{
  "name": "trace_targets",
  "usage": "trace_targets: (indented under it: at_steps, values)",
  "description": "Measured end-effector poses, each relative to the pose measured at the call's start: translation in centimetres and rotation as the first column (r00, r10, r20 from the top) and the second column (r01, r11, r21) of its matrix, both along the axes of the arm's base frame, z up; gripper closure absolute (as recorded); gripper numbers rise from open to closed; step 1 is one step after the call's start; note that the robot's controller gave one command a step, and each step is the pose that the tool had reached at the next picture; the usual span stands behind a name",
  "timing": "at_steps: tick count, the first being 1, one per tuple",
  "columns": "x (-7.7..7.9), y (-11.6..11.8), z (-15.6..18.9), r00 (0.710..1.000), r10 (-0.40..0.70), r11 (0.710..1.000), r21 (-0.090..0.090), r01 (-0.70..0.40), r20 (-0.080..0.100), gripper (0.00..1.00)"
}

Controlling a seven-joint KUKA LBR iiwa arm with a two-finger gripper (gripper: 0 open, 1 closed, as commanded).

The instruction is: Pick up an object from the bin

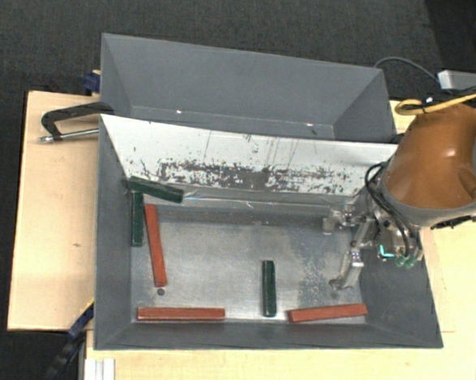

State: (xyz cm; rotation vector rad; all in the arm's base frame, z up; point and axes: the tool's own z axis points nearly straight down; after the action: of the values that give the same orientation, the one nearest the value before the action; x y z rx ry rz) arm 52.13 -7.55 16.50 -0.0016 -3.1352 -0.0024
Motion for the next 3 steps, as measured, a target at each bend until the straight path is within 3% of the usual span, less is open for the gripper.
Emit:
trace_targets:
  at_steps: [1, 3]
  values:
    - [0.2, 0.0, 0.4, 1.0, 0.001, 1.0, -0.001, -0.001, 0.008, 0.0]
    - [-0.3, -0.7, -3.5, 0.993, 0.12, 0.993, -0.001, -0.12, 0.011, 0.0]
